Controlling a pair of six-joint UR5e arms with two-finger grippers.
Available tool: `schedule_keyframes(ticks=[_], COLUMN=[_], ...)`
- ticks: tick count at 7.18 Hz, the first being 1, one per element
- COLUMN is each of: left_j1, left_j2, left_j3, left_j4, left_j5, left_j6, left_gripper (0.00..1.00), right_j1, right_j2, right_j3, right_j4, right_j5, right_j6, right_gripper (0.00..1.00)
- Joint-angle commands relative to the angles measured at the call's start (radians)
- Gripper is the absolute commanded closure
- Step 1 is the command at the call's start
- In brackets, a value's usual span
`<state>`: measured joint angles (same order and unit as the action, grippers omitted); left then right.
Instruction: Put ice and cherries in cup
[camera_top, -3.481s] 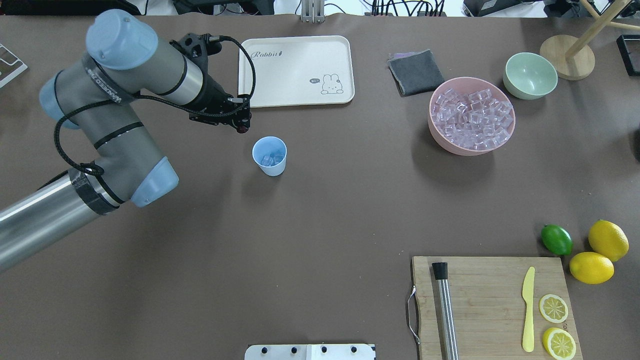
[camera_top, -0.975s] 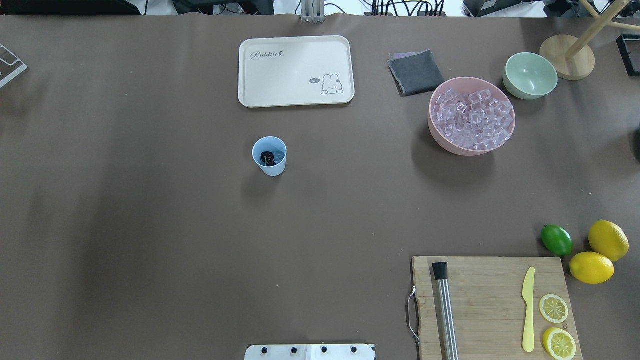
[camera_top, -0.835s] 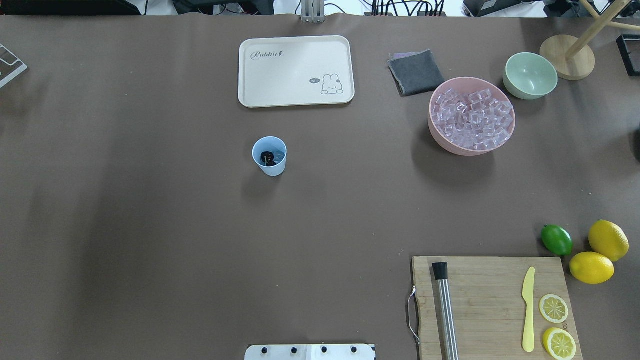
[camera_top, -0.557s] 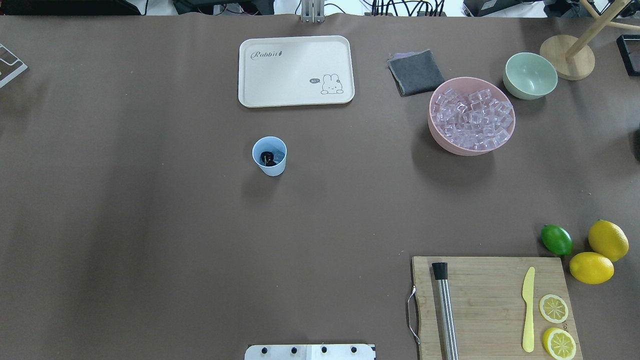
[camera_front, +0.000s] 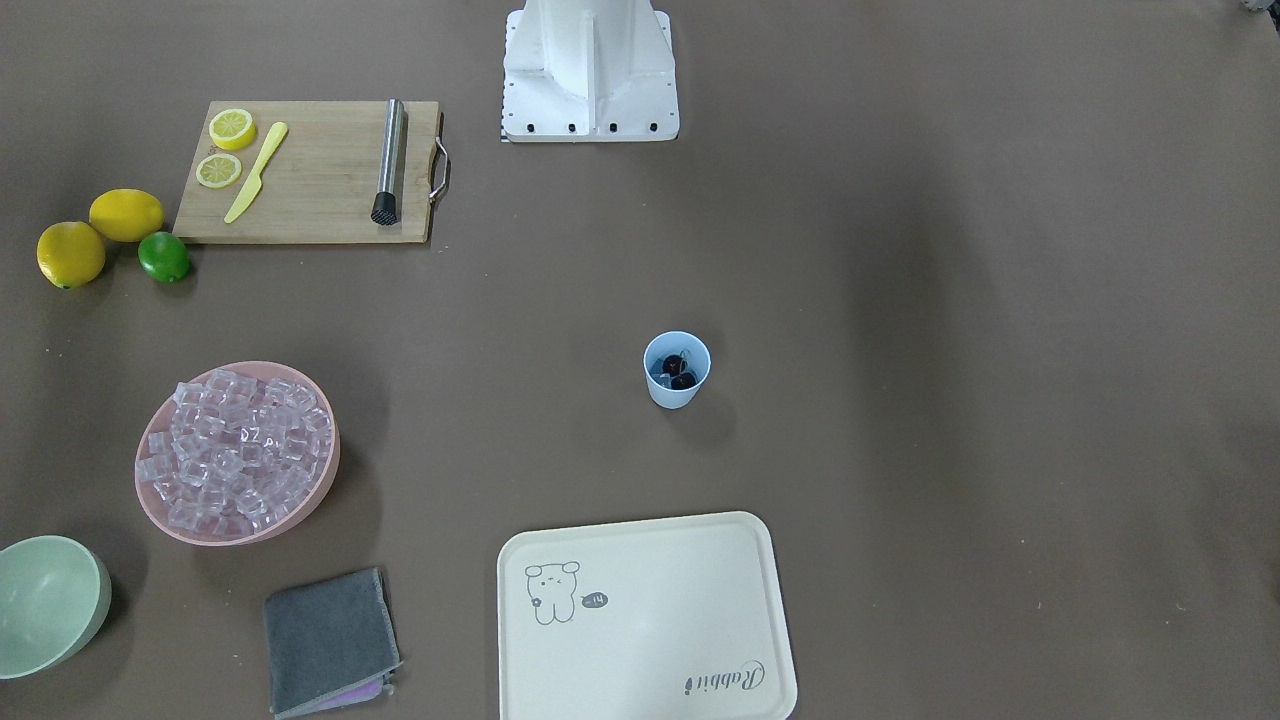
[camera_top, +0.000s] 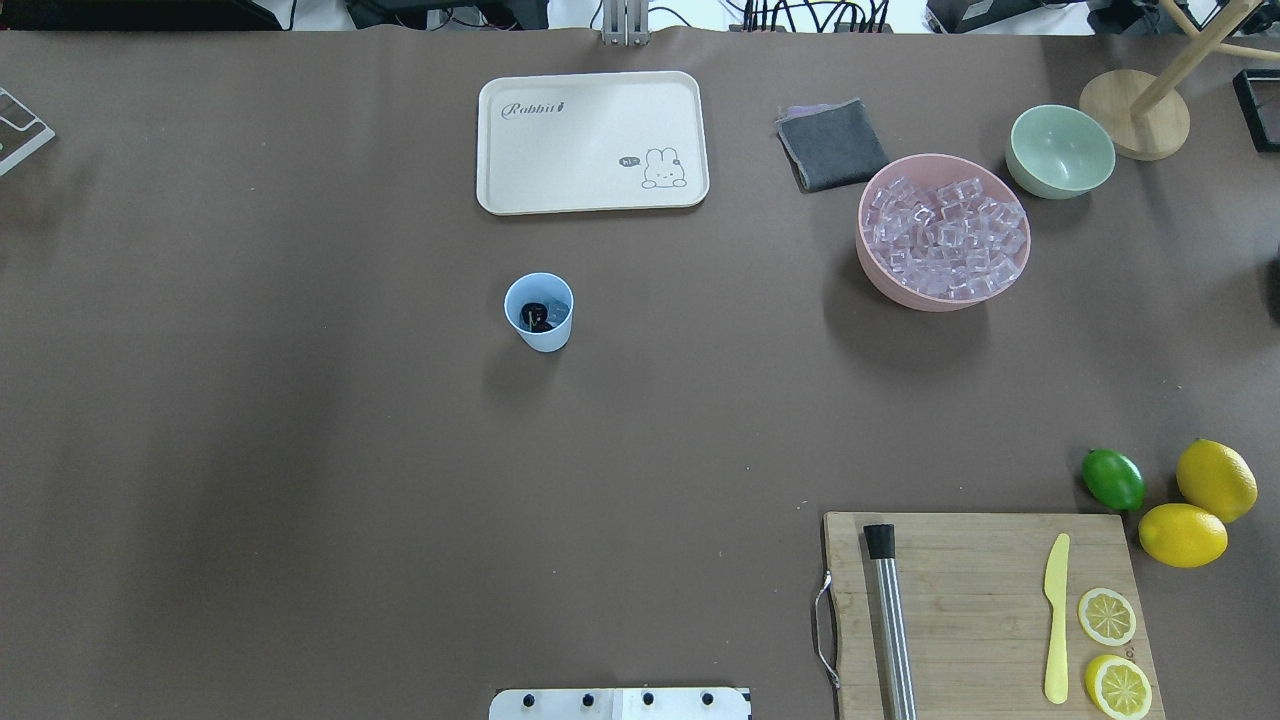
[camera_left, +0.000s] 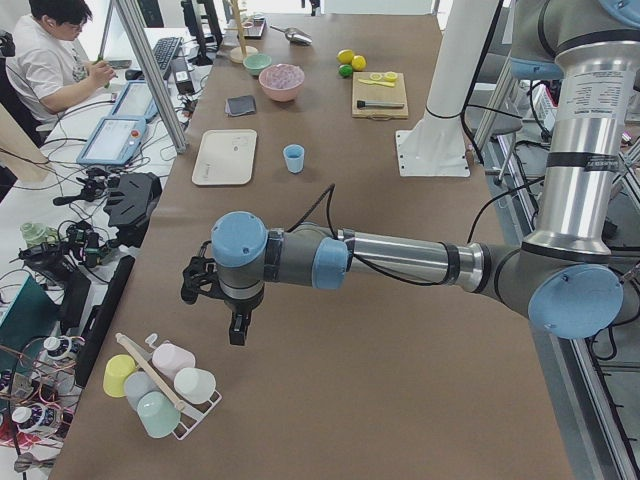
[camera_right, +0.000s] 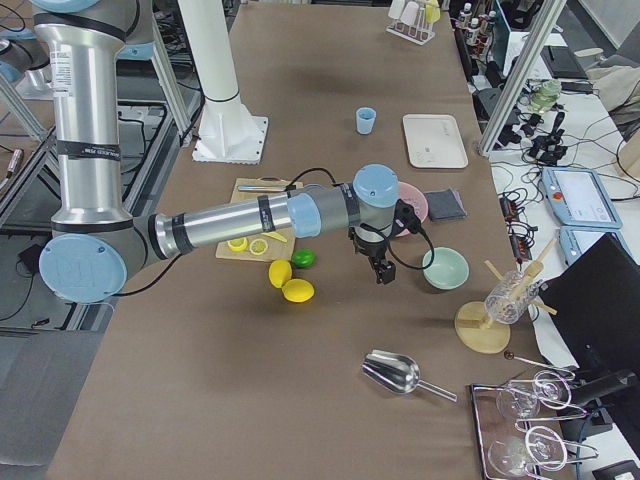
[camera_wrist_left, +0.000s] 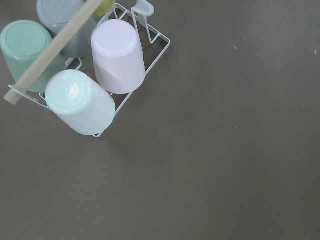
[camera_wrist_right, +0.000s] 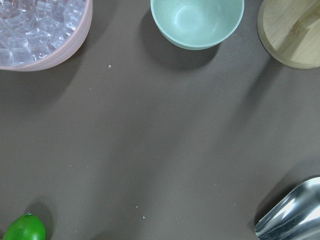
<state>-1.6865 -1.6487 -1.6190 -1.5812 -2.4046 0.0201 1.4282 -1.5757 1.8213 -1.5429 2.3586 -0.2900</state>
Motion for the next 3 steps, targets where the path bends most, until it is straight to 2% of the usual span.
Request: schedule_keyframes(ticks=[1,3], left_j1=[-0.019,-0.021], left_j2=[-0.003,0.007], left_j3=[-0.024,-0.059], left_j4=[0.0,0.003], left_j5=[0.027,0.038], left_j6=[0.006,0.011], left_gripper=[0.02,0.02], right_j1=[0.0,0.0], right_j2=[0.022,0.026], right_j3=[-0.004,-0.025], right_j4=[0.0,0.003], right_j5=[-0.012,-0.018], right_j6=[-0.001,-0.012], right_gripper=[0.02,0.02])
